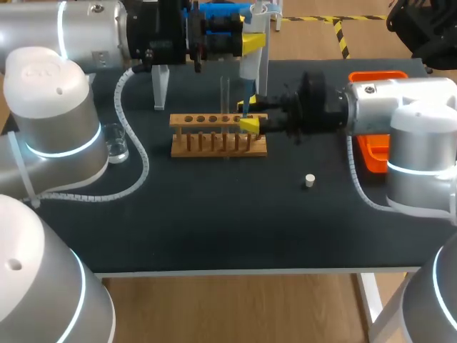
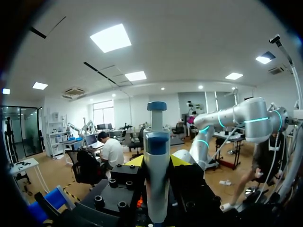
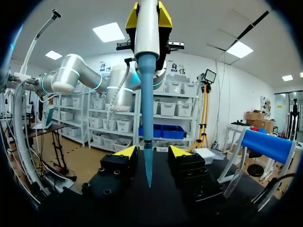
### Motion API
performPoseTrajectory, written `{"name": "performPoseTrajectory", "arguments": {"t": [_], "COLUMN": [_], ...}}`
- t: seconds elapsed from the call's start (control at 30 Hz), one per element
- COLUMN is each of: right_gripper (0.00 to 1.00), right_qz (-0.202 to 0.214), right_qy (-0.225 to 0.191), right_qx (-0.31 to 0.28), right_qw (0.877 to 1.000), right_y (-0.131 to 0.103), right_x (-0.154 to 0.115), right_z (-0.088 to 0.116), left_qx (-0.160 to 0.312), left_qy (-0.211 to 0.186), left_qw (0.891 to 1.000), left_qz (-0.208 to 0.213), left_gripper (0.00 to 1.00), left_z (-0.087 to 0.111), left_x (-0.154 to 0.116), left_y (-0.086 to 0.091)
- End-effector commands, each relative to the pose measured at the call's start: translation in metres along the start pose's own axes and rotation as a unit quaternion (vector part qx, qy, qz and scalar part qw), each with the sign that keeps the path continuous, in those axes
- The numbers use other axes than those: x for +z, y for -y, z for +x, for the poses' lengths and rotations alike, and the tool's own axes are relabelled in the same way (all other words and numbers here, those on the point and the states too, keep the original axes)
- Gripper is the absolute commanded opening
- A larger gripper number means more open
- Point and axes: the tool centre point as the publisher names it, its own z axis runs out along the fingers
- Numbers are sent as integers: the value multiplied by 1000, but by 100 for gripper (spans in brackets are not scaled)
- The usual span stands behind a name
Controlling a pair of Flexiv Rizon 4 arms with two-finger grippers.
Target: Invert the test tube, pick up the pipette, mount the tip to pipette, aspirate from beaker and dispense into the tube, eject the tip, return the pipette, and cap with the stopper.
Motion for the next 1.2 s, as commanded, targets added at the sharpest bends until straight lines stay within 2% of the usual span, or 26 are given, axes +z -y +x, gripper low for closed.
{"name": "performPoseTrajectory", "arguments": {"t": [0.03,0.47,0.77,1.2], "right_gripper": [100,100,100,100], "right_qz": [9,45,57,57], "right_qy": [2,16,23,23], "right_qx": [-2,-10,-15,-15], "right_qw": [1000,999,998,998], "right_y": [4,22,30,30], "right_x": [-20,-72,-94,-94], "right_z": [9,16,23,23], "left_qx": [1,1,1,1], "left_qy": [0,0,0,0], "left_qw": [1000,1000,1000,1000], "left_qz": [1,1,1,1], "left_gripper": [0,0,0,0], "left_z": [0,0,0,0], "left_x": [-1,-1,-1,-1], "left_y": [0,0,0,0]}}
